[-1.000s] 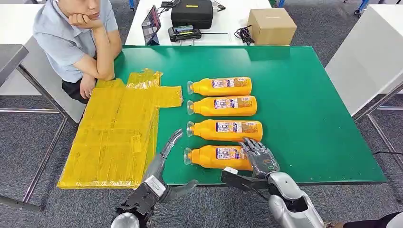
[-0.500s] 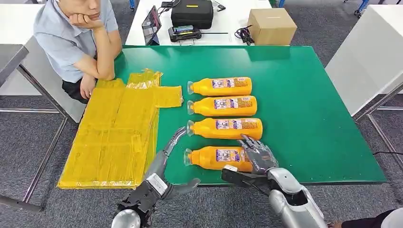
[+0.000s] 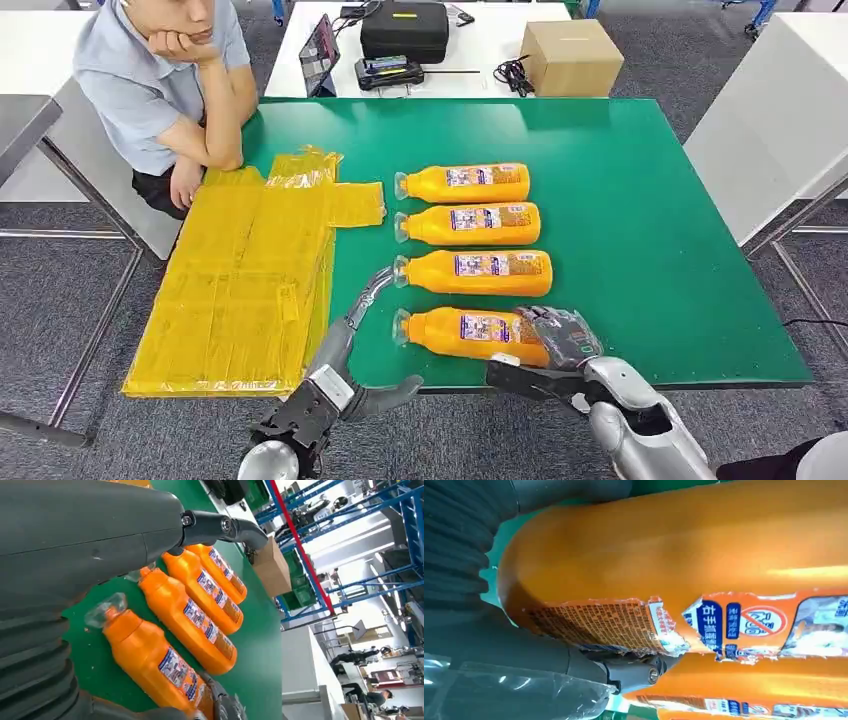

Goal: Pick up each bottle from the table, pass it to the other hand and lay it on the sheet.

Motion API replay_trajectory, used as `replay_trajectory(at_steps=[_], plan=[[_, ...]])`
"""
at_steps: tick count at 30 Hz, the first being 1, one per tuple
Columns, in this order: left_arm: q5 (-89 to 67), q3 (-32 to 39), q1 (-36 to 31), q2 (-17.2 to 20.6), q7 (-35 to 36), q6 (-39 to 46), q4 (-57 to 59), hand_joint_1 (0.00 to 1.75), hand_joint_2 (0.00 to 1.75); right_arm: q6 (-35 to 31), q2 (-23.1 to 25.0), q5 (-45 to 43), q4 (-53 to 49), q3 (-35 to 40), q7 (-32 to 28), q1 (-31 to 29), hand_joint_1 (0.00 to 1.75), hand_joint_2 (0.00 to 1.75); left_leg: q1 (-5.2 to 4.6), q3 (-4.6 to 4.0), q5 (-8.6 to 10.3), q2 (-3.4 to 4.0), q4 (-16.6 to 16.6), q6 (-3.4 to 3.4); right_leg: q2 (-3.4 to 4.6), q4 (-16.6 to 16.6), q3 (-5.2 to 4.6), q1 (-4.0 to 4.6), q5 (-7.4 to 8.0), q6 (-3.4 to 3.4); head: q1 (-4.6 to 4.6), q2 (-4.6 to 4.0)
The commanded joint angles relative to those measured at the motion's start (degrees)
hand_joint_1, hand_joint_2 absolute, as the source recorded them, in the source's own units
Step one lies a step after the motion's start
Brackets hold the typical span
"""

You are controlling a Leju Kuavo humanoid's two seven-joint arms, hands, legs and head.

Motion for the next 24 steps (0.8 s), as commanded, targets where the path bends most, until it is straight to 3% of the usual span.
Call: replay_trajectory(at_steps=[1, 9, 17, 24], plan=[[0.6, -2.1, -0.9, -0.1, -0.1, 0.1, 3.9, 0.0, 1.75, 1.4, -1.9, -2.1, 3.7, 2.4, -0.1, 1.1, 1.75, 1.75, 0.1, 0.2, -0.06, -0.09, 0.0, -0.11, -0.13, -0.1, 0.27, 0.11, -0.07, -0.14, 0.0, 0.0], [2.7, 0.0, -1.7, -1.2, -0.4, 0.0, 2.8, 0.0, 1.75, 0.8, -1.0, -9.9, 1.7, -0.5, -3.4, 3.2, 1.75, 1.75, 0.06, 0.2, -0.02, -0.11, 0.0, -0.07, -0.14, -0.1, 0.25, 0.07, -0.04, -0.09, 0.0, 0.0], [12.3, 5.5, 1.5, -2.6, -2.2, 1.6, -0.4, 0.0, 1.75, -1.4, 7.3, -17.7, -6.7, -7.1, -5.9, 7.7, 1.75, 1.75, 0.16, 0.25, -0.13, 0.11, 0.0, -0.2, 0.06, 0.0, 0.26, 0.17, -0.08, -0.23, 0.0, 0.0], [17.7, 7.7, 2.8, -2.6, -2.9, 2.3, -2.4, 0.0, 1.75, -1.2, 9.8, -19.8, -8.1, -9.7, -6.0, 7.9, 1.75, 1.75, 0.11, 0.09, -0.13, 0.19, 0.0, -0.13, 0.15, 0.0, 0.1, 0.11, -0.06, -0.15, 0.0, 0.0]])
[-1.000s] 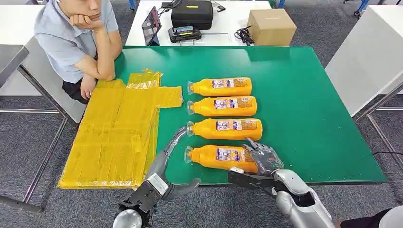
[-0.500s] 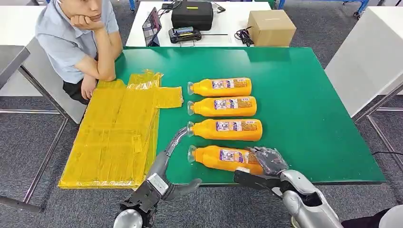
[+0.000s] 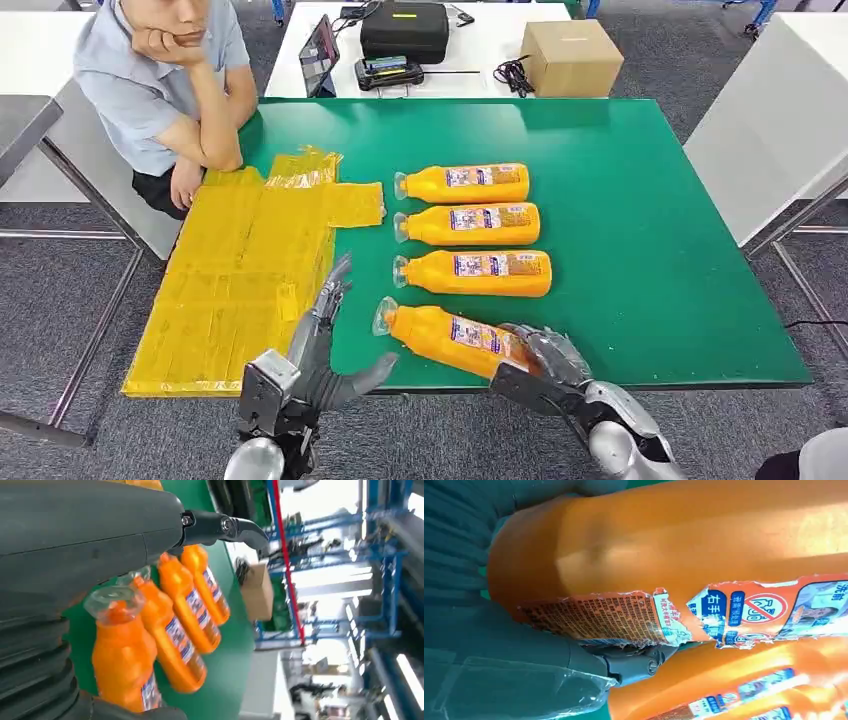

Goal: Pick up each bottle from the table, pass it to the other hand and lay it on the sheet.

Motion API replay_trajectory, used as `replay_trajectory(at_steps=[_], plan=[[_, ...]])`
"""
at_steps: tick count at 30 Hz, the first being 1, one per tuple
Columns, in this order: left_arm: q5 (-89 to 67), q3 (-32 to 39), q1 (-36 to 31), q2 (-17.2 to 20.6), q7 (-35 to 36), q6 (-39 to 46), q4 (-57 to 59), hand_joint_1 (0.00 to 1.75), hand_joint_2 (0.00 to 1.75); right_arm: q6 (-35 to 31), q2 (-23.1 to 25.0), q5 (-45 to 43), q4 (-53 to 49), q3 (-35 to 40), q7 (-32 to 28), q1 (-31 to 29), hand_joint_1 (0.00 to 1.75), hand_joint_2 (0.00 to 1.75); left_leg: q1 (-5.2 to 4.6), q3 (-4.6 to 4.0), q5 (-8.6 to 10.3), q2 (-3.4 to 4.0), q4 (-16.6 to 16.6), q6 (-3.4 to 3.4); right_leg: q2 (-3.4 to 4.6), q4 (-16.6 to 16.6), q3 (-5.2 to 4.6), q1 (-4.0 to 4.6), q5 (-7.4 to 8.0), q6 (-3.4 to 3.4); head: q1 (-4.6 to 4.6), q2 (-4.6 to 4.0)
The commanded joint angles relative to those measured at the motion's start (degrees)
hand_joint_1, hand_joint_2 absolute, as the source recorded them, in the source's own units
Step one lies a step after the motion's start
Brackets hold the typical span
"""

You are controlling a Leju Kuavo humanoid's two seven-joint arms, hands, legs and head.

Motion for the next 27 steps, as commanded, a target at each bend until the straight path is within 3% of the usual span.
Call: replay_trajectory(at_steps=[1, 11, 13, 14, 18, 27], plan=[[5.0, 5.1, 1.9, -2.1, -0.5, 0.5, -1.3, 0.0, 1.75, 0.1, 5.7, -1.7, -2.9, -5.0, -0.2, 0.8, 1.75, 1.75, 0.04, 0.07, -0.07, 0.14, 0.0, -0.08, 0.11, 0.0, 0.04, 0.05, -0.02, -0.1, 0.02, 0.0], [16.8, 8.9, 2.4, -2.0, 4.5, -2.4, 4.8, 0.0, 1.75, 0.3, 10.8, -4.2, -6.6, -4.8, -3.3, -0.9, 1.75, 1.75, 0.0, 0.06, -0.06, 0.19, 0.0, -0.11, 0.16, 0.0, 0.01, 0.02, -0.01, -0.13, 0.02, 0.0], [18.1, 7.3, 3.7, -1.3, 4.7, -4.8, 7.0, 0.0, 1.75, 0.6, 11.0, -4.9, -7.1, -4.5, -4.0, -0.5, 1.75, 1.75, 0.02, 0.13, -0.09, 0.22, 0.0, -0.12, 0.18, 0.0, 0.07, 0.04, -0.02, -0.15, 0.02, 0.0], [25.5, 5.8, 2.7, -0.2, 8.0, -11.8, 11.0, 0.0, 1.75, 2.5, 10.5, -6.7, -5.1, -2.9, -5.3, -2.2, 1.75, 1.75, 0.07, 0.19, -0.13, 0.26, 0.0, -0.17, 0.21, 0.0, 0.13, 0.09, -0.05, -0.21, 0.02, 0.0], [30.3, 3.7, -1.2, 0.7, 4.4, -15.3, 18.2, 0.0, 1.75, 3.2, 11.1, -8.5, 1.7, -0.2, -7.5, -6.9, 1.75, 1.75, -0.01, 0.18, -0.03, 0.24, -0.1, -0.09, 0.2, -0.1, 0.12, 0.01, 0.03, -0.12, 0.0, 0.0], [36.6, 1.6, -5.3, 1.3, 4.2, -20.4, 20.5, 0.0, 1.75, 4.3, 12.3, -10.4, 6.5, 4.2, -9.9, -9.5, 1.75, 1.75, 0.02, 0.06, -0.01, 0.12, 0.0, -0.06, 0.1, -0.1, 0.05, 0.03, 0.01, -0.12, 0.02, 0.0]])
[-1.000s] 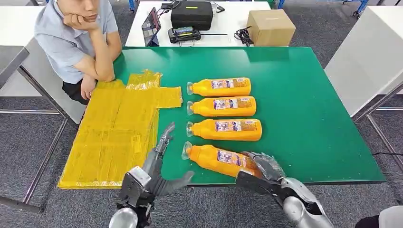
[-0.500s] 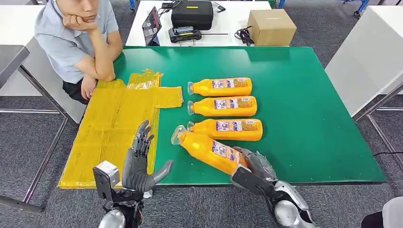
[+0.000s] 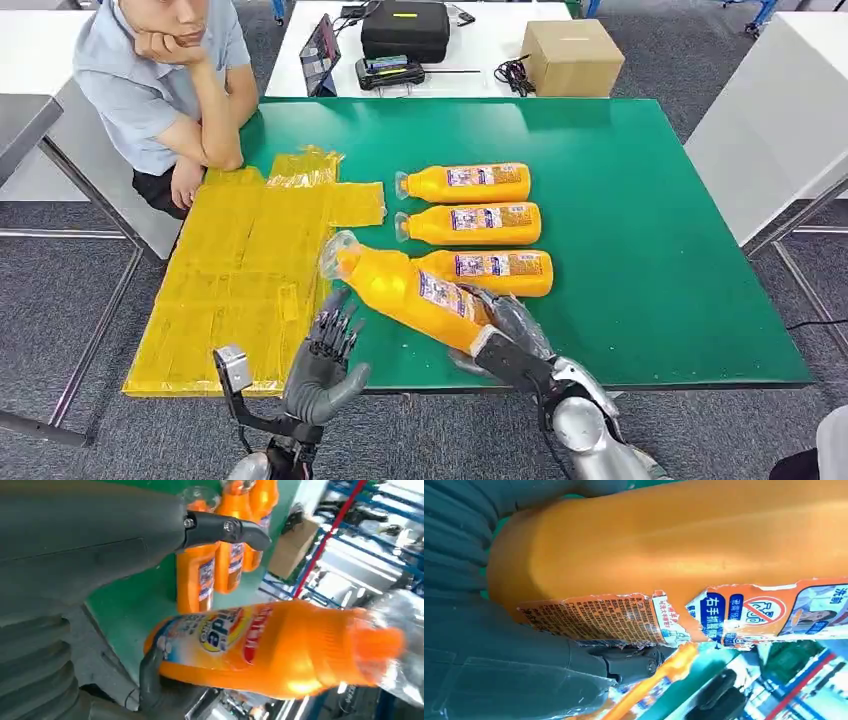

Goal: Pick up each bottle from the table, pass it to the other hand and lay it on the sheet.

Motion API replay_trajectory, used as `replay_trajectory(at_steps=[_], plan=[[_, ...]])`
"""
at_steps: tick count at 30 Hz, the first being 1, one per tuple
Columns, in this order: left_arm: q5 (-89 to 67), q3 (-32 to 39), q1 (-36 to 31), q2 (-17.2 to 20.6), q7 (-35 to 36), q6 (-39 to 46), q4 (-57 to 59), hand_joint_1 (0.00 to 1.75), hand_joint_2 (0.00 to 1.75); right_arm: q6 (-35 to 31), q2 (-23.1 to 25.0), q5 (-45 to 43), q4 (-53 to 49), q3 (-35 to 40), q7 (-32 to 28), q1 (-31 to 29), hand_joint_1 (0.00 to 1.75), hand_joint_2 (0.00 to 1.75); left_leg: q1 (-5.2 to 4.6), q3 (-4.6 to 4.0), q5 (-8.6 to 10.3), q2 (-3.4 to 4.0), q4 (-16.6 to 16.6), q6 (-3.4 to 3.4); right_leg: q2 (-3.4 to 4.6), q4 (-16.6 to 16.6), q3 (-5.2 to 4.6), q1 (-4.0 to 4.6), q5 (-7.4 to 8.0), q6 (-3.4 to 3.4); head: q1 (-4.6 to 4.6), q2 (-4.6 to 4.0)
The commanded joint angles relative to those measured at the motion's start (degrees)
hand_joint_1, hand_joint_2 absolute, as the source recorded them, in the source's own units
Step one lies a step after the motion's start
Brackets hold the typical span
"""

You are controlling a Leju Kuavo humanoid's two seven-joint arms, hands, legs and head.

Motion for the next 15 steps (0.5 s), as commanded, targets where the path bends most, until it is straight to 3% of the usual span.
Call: replay_trajectory(at_steps=[1, 15], plan=[[6.1, -3.8, -6.6, 2.0, -0.8, -6.1, 9.2, 0.0, 1.75, 1.4, 1.3, -2.0, 10.8, 6.8, -2.5, -6.1, 1.75, 1.75, 0.11, 0.21, -0.06, 0.2, -0.1, -0.15, 0.15, -0.1, 0.18, 0.12, 0.0, -0.18, 0.02, 0.0], [-2.8, -3.2, -10.2, 0.7, -5.6, -2.8, 6.6, 0.0, 1.75, 1.9, 3.4, -4.0, 17.5, 12.7, -2.8, -7.9, 1.75, 1.75, 0.08, 0.07, -0.02, 0.07, 0.0, -0.1, 0.04, 0.0, 0.06, 0.09, -0.01, -0.12, 0.02, 0.0]])
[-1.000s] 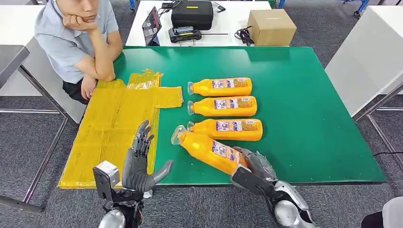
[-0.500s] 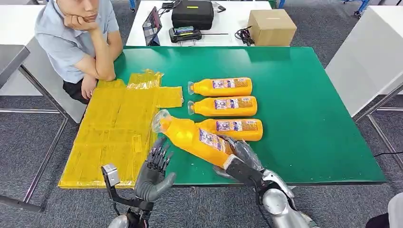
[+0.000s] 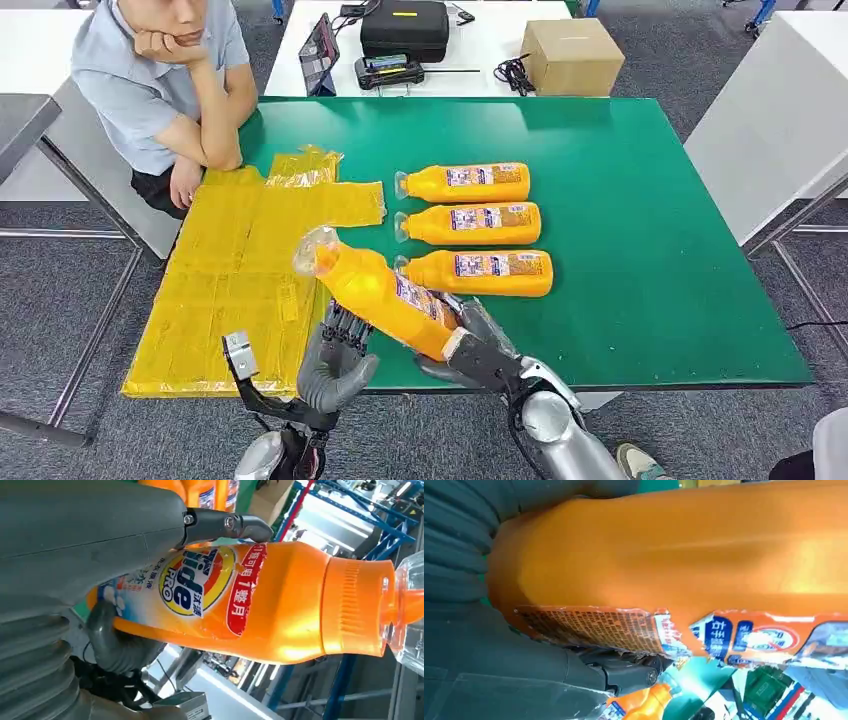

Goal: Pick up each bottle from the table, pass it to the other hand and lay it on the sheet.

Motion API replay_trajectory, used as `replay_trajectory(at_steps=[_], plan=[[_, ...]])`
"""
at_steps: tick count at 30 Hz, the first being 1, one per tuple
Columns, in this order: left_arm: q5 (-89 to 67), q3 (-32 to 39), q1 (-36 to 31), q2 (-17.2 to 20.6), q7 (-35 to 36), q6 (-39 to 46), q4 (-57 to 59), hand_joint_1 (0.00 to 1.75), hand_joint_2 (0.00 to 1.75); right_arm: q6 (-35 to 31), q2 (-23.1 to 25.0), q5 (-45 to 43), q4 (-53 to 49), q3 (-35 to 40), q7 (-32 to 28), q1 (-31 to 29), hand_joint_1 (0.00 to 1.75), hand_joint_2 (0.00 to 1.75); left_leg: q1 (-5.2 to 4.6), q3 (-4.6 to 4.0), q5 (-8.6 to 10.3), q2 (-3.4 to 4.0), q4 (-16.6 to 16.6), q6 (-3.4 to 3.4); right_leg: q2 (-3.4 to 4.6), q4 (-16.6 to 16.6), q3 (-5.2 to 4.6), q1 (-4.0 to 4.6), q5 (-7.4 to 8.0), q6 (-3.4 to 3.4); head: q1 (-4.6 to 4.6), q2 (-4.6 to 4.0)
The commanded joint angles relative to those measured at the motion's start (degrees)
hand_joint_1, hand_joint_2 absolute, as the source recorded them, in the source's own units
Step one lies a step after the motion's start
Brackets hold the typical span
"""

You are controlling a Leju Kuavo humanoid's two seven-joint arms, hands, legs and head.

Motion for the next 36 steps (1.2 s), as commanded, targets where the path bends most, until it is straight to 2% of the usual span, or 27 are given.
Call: replay_trajectory(at_steps=[1, 10, 15, 20, 21, 22, 28, 30, 33, 36], plan=[[-5.5, 0.1, -5.1, 0.2, -1.3, 3.1, 2.9, 0.0, 1.75, 0.7, 1.4, -0.4, 8.7, 6.3, 0.4, -3.7, 1.75, 1.75, 0.13, 0.15, -0.05, 0.03, 0.0, -0.14, -0.01, -0.1, 0.19, 0.14, -0.03, -0.16, 0.02, 0.0], [-12.8, 2.6, -5.4, -0.3, -3.0, 9.7, 3.9, 0.0, 1.75, 0.2, 1.4, 0.3, 5.6, 10.2, 0.4, -3.0, 1.75, 1.75, 0.11, 0.17, -0.09, 0.05, 0.0, -0.15, 0.01, 0.0, 0.18, 0.12, -0.07, -0.18, 0.04, 0.0], [-12.6, 3.4, -5.4, -0.7, -3.3, 8.5, 3.8, 0.0, 1.75, 0.3, 1.0, 0.0, 5.5, 11.1, 0.6, -3.4, 1.75, 1.75, 0.07, 0.11, -0.05, 0.02, 0.0, -0.11, -0.01, 0.0, 0.11, 0.08, -0.05, -0.13, 0.02, 0.0], [-8.5, 3.1, -5.6, -0.9, -2.4, 3.5, 4.4, 0.0, 1.75, 0.6, 1.1, -0.8, 7.3, 11.2, 0.3, -4.5, 1.75, 1.75, 0.11, 0.14, -0.08, 0.03, 0.1, -0.15, -0.01, 0.0, 0.16, 0.12, -0.07, -0.18, 0.02, 0.0], [-7.1, 3.1, -5.5, -1.0, -2.4, 2.1, 4.5, 1.64, 1.75, 0.6, 1.1, -1.1, 7.6, 11.2, 0.2, -4.6, 1.73, 1.75, 0.07, 0.09, -0.03, 0.02, 0.0, -0.11, -0.01, 0.0, 0.1, 0.08, -0.03, -0.13, 0.02, 0.0], [-5.2, 2.9, -5.4, -0.9, -2.3, 0.2, 4.5, 1.75, 1.75, 0.7, 1.0, -1.3, 7.7, 11.2, 0.0, -4.7, 1.75, 1.75, 0.03, 0.05, -0.01, 0.01, 0.0, -0.07, 0.0, 0.0, 0.05, 0.03, -0.02, -0.09, 0.02, 0.0], [3.7, 1.7, -4.7, -0.5, -0.3, -7.1, 4.3, 1.75, 1.75, 1.5, 0.3, -3.5, 9.2, 10.2, -0.9, -5.1, 1.71, 1.75, 0.08, 0.14, -0.06, 0.02, 0.0, -0.12, -0.02, 0.0, 0.16, 0.09, -0.05, -0.14, 0.02, 0.0], [4.8, 0.7, -3.9, 0.0, -0.4, -7.7, 3.9, 1.75, 1.75, 1.6, -0.2, -3.9, 9.5, 9.7, -1.3, -4.8, 1.66, 1.75, 0.09, 0.16, -0.08, 0.02, 0.0, -0.13, -0.02, 0.0, 0.19, 0.1, -0.06, -0.15, 0.02, 0.0], [4.6, -0.8, -3.2, 0.6, -1.3, -7.7, 3.6, 1.75, 1.75, 1.9, -0.5, -4.7, 9.3, 9.0, -1.9, -4.2, 1.69, 1.75, 0.04, 0.13, -0.03, 0.0, 0.0, -0.08, -0.03, 0.0, 0.13, 0.05, -0.04, -0.1, 0.02, 0.0], [3.7, -1.2, -3.6, 0.7, -2.1, -7.0, 3.2, 1.75, 1.75, 1.8, -0.4, -4.7, 9.1, 8.7, -1.9, -4.2, 1.62, 1.75, 0.09, 0.16, -0.07, -0.05, 0.0, -0.13, -0.09, 0.0, 0.21, 0.1, -0.08, -0.16, 0.02, 0.0]])
